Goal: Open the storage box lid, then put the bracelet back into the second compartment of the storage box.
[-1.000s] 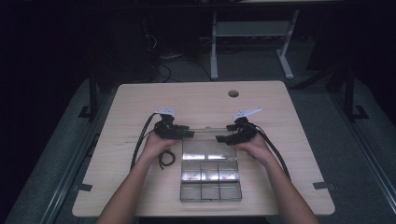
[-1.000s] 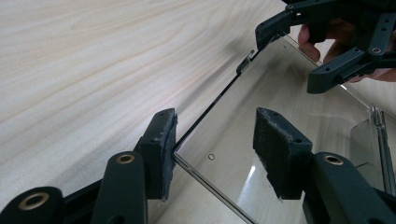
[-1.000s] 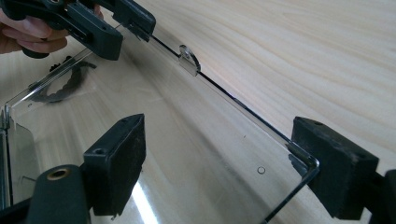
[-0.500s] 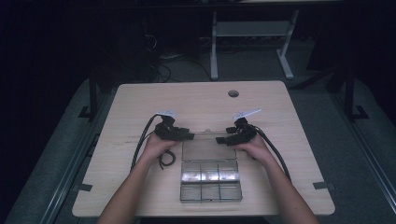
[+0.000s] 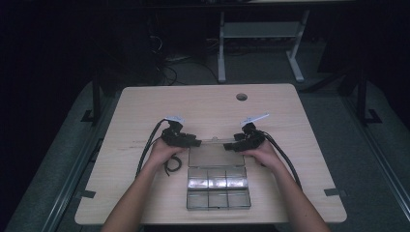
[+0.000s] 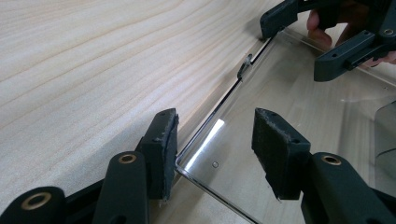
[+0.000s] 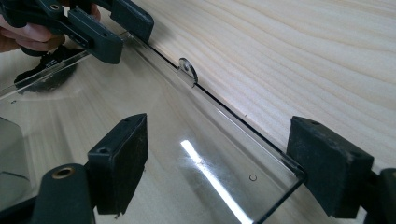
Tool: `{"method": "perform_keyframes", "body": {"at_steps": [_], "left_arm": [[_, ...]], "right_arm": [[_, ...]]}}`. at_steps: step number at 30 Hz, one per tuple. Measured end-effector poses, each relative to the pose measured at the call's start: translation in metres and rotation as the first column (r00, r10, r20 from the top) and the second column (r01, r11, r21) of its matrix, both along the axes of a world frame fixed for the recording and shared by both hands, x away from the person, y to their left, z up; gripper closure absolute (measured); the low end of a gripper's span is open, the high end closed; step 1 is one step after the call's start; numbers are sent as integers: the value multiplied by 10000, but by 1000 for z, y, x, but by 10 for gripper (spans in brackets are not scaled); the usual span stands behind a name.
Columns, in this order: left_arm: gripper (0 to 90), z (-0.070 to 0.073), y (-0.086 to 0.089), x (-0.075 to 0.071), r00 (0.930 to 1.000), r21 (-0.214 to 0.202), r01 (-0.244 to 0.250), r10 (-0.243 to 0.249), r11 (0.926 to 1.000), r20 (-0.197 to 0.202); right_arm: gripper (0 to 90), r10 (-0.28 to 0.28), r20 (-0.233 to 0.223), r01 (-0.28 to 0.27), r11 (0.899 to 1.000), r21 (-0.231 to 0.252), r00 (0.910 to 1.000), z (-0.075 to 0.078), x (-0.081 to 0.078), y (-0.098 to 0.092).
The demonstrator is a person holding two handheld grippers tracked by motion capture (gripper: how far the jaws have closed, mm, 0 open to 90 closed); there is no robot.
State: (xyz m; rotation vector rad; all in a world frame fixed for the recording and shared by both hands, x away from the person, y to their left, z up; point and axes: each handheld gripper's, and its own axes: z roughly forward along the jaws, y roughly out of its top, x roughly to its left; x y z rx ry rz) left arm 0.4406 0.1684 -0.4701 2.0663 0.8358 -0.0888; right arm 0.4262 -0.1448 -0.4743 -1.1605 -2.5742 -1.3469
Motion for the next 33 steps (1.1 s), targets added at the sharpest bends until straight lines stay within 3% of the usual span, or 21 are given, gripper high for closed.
{"method": "perform_keyframes", "body": {"at_steps": [9, 16, 22, 33], "left_arm": [[507, -2, -2, 0, 10000, 364, 63, -65, 9993, 44], [500, 0, -2, 0, 10000, 377, 19, -22, 9993, 76], [459, 6, 0, -3, 9999, 410, -70, 64, 9991, 152], [425, 22, 8, -18, 9987, 478, -119, 95, 9988, 510]], "right_arm": [[214, -46, -29, 46, 9999, -140, 10000, -1, 0, 1], [225, -106, 55, 107, 9997, -221, 9999, 0, -1, 1], [223, -180, 189, 181, 9998, -82, 9997, 5, -2, -1], [217, -168, 509, 183, 9994, -282, 9986, 18, -11, -5]]}}
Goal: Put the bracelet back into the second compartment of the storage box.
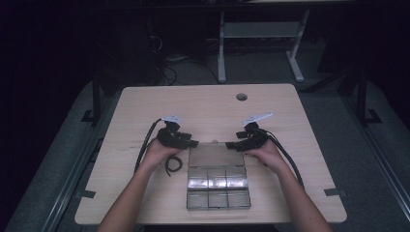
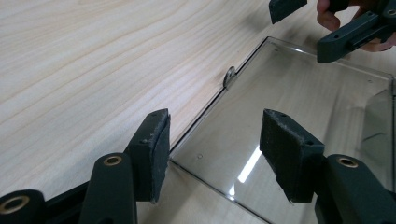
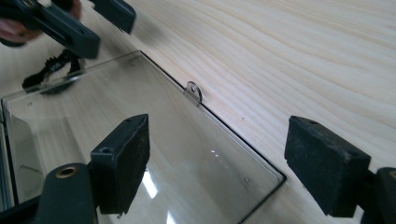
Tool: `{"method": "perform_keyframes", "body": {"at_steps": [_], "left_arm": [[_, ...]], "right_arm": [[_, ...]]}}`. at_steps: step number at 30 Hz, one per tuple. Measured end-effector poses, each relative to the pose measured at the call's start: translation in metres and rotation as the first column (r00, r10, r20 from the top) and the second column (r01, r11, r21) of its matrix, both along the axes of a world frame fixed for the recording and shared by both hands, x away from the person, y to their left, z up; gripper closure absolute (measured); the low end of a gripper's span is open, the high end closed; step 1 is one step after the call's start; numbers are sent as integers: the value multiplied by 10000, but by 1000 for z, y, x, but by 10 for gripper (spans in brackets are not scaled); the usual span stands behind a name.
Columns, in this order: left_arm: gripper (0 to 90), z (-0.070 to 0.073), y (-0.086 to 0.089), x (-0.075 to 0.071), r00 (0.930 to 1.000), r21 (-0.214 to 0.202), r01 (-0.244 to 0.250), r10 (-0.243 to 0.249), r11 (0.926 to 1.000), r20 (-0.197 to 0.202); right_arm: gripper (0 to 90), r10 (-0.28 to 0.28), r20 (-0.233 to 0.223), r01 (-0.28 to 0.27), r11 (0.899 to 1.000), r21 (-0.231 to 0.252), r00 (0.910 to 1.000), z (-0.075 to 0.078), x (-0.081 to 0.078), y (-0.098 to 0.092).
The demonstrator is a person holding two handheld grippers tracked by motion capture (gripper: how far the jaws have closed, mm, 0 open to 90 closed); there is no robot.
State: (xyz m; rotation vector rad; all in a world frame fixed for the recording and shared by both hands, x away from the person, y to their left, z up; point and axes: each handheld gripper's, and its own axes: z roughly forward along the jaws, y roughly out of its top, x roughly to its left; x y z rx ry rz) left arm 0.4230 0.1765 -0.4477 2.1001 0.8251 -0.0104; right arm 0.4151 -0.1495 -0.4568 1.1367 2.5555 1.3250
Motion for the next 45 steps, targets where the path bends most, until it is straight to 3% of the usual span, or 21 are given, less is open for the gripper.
{"method": "perform_keyframes", "body": {"at_steps": [19, 23, 24, 35, 42, 45], "left_arm": [[380, 25, 20, -51, 9979, 154, -288, 279, 9995, 584], [377, 22, 24, -64, 9973, 351, -375, 352, 9987, 640], [377, 22, 26, -67, 9968, 363, -425, 399, 9984, 695], [398, 17, 42, -89, 9946, 192, -800, 785, 9966, 679], [419, 10, 47, -102, 9925, 36, -986, 981, 9951, 729], [428, 7, 48, -100, 9917, 47, -1088, 1082, 9941, 688]], "right_arm": [[199, -733, 666, 746, 9971, -170, 9951, 23, -38, -24], [193, -978, 539, 984, 9951, -98, 9938, 26, -48, -27], [203, -979, 743, 991, 9950, -129, 9924, 26, -51, -29], [187, -1309, 955, 1335, 9908, -205, 9868, 23, -71, -44], [161, -1961, 1280, 1994, 9798, -136, 9722, 19, -84, -55], [139, -2318, 1550, 2370, 9714, -158, 9603, 15, -92, -60]]}}
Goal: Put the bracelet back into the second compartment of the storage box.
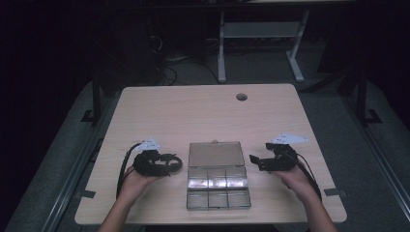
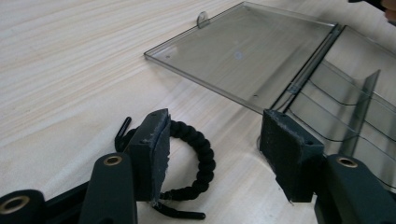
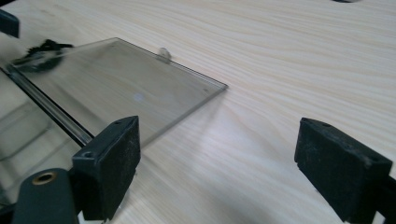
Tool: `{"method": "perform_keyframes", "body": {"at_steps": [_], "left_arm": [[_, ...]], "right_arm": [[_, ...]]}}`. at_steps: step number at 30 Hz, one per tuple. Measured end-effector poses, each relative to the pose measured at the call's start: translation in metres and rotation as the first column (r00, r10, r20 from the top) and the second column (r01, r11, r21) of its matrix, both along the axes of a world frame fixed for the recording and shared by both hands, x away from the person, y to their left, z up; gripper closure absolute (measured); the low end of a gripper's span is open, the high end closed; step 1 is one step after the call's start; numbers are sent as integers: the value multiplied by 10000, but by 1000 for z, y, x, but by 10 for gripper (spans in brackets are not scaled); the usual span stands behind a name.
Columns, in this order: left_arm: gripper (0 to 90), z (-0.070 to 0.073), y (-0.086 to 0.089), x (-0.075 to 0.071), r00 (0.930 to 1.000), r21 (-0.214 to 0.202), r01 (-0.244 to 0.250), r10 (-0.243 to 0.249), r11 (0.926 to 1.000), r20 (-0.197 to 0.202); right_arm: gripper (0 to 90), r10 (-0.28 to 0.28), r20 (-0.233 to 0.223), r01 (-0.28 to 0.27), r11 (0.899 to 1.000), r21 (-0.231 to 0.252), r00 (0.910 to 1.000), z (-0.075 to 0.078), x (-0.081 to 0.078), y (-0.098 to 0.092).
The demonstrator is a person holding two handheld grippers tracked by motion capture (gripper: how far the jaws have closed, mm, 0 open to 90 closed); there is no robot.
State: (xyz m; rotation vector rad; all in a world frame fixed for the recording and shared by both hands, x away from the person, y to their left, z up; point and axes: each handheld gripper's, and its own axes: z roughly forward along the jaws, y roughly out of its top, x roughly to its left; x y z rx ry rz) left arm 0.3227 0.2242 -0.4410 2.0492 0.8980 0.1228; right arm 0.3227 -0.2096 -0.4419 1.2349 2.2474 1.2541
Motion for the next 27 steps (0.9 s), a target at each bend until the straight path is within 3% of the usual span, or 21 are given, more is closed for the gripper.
{"method": "perform_keyframes", "body": {"at_steps": [6, 12, 17, 24, 27], "left_arm": [[450, -6, -1, 1, 9998, 78, -142, 143, 9999, -123], [486, -8, -4, 1, 9999, 246, -131, 133, 9996, -66], [540, -9, -7, 2, 9998, 402, -221, 222, 9989, -1], [623, -15, -11, 5, 9995, 489, -180, 192, 9986, -245], [646, -18, -14, 5, 9994, 795, -213, 233, 9966, -243]], "right_arm": [[134, -676, 296, 678, 9977, -32, 9973, -11, -20, -12], [135, -773, 359, 780, 9968, -195, 9964, -19, -35, -21], [135, -775, 370, 781, 9969, -138, 9963, -22, -32, -21], [135, -578, 417, 586, 9981, -203, 9975, -24, -31, -19], [135, -561, 408, 570, 9982, -204, 9976, -25, -30, -18]]}}
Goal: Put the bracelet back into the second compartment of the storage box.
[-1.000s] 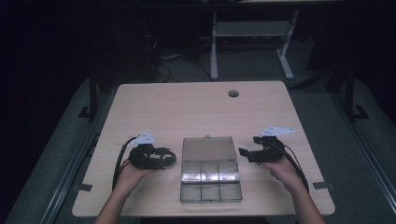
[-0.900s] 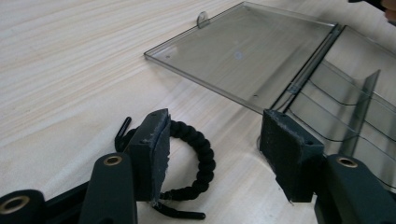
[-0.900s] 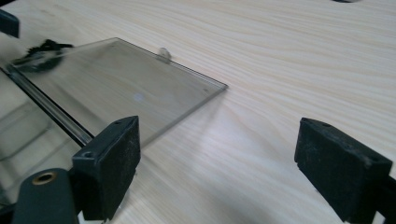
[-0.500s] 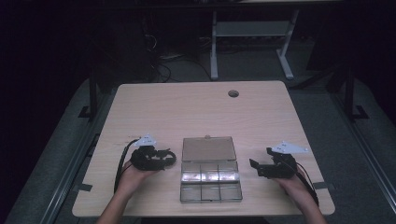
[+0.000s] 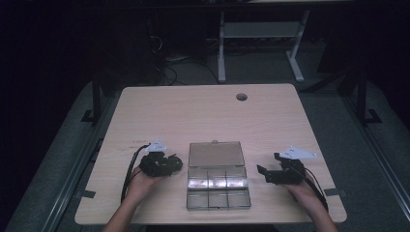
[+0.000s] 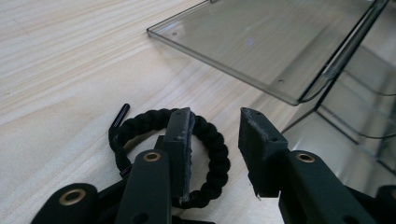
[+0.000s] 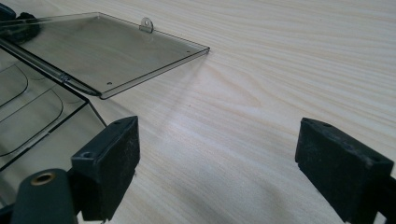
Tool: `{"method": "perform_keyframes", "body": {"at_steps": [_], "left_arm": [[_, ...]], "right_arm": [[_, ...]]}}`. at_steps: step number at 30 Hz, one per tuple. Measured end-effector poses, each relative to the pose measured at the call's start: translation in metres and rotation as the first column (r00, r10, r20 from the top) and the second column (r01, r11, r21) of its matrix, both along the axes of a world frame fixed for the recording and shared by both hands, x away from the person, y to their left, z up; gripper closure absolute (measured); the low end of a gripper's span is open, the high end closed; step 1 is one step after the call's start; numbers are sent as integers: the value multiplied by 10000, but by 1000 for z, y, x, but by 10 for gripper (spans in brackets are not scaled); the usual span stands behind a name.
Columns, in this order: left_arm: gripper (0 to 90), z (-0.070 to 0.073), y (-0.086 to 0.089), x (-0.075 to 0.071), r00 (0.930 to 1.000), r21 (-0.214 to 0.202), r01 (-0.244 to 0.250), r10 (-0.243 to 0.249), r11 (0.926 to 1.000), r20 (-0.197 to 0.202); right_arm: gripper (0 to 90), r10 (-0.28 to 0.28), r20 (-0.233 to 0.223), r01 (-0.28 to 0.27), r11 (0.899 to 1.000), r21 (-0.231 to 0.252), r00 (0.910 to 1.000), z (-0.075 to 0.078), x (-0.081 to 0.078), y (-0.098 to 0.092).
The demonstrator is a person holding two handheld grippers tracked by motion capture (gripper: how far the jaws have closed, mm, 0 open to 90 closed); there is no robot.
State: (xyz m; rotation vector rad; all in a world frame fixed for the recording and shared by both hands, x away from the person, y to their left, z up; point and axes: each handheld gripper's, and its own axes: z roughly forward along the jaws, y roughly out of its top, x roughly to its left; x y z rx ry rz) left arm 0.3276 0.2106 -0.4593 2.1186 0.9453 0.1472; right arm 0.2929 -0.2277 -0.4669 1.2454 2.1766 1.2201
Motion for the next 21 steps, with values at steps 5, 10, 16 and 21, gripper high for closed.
{"method": "perform_keyframes", "body": {"at_steps": [5, 10, 16, 21], "left_arm": [[698, -5, -2, 1, 9999, 164, -5, 7, 9999, -105], [783, -5, -2, 3, 9998, 360, 18, -12, 9993, -180], [812, -6, 1, 6, 9987, 131, -73, 80, 9999, -498], [842, -4, 4, 7, 9984, 137, -5, 13, 9999, -573]], "right_arm": [[135, -3, 17, 3, 10000, -90, 10000, 0, 0, 1], [135, 44, 72, -43, 9999, -92, 10000, 0, -1, 1], [135, 96, 68, -95, 9999, -95, 9999, 1, -1, 2], [135, 124, 87, -123, 9998, -157, 9999, 0, -1, 2]]}}
